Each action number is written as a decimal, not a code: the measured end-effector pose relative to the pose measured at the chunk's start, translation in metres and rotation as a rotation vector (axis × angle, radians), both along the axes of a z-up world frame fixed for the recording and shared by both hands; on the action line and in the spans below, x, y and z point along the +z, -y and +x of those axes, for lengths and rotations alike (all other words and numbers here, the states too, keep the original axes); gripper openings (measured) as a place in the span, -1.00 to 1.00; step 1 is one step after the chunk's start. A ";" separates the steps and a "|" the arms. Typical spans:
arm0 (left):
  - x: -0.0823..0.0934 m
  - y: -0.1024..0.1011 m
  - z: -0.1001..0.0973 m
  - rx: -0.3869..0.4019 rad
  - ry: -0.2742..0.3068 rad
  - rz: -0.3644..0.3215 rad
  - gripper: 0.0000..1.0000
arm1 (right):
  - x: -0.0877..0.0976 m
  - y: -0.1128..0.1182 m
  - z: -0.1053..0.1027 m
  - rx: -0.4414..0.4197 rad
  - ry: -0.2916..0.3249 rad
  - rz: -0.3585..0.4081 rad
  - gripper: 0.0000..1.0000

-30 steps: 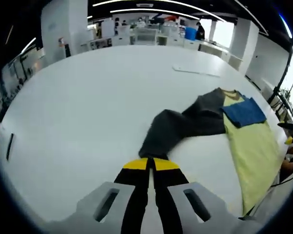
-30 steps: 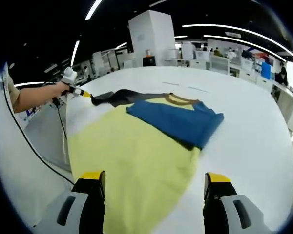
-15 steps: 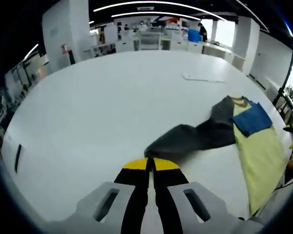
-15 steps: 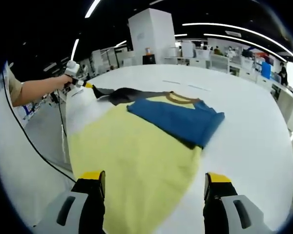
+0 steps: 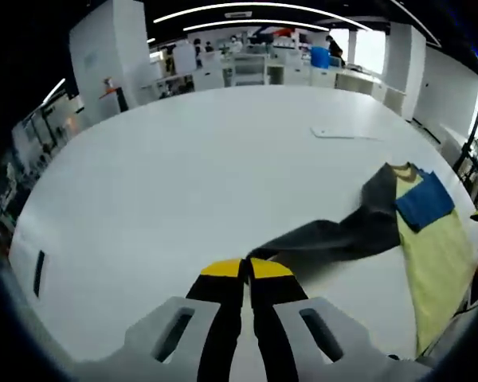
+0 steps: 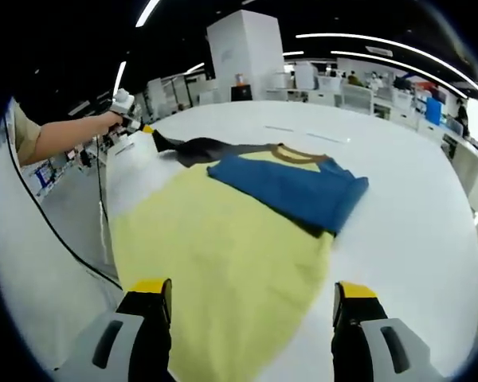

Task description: Fold the garment on the visible template until the final outline fits inside the template.

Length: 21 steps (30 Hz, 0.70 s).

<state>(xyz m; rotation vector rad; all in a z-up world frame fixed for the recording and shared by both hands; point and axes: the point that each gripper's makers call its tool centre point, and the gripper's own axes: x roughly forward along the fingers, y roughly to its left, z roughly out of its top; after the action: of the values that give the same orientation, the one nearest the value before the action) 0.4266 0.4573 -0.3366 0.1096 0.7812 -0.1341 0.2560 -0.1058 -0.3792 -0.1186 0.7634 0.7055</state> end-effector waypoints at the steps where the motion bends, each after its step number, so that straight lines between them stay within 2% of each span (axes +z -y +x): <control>1: 0.000 -0.001 0.000 0.002 -0.004 0.004 -1.00 | 0.000 0.000 0.000 0.000 -0.001 -0.001 0.65; 12: 0.004 -0.009 0.006 0.010 -0.003 0.022 -1.00 | -0.004 -0.004 -0.002 -0.006 -0.013 -0.004 0.65; 21: -0.009 -0.019 0.008 0.029 -0.039 0.037 -1.00 | -0.002 -0.006 -0.001 -0.001 -0.011 -0.007 0.65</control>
<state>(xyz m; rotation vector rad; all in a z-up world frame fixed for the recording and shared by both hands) 0.4351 0.4764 -0.3452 0.1308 0.8245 -0.0947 0.2555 -0.0993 -0.3809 -0.1212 0.7761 0.7032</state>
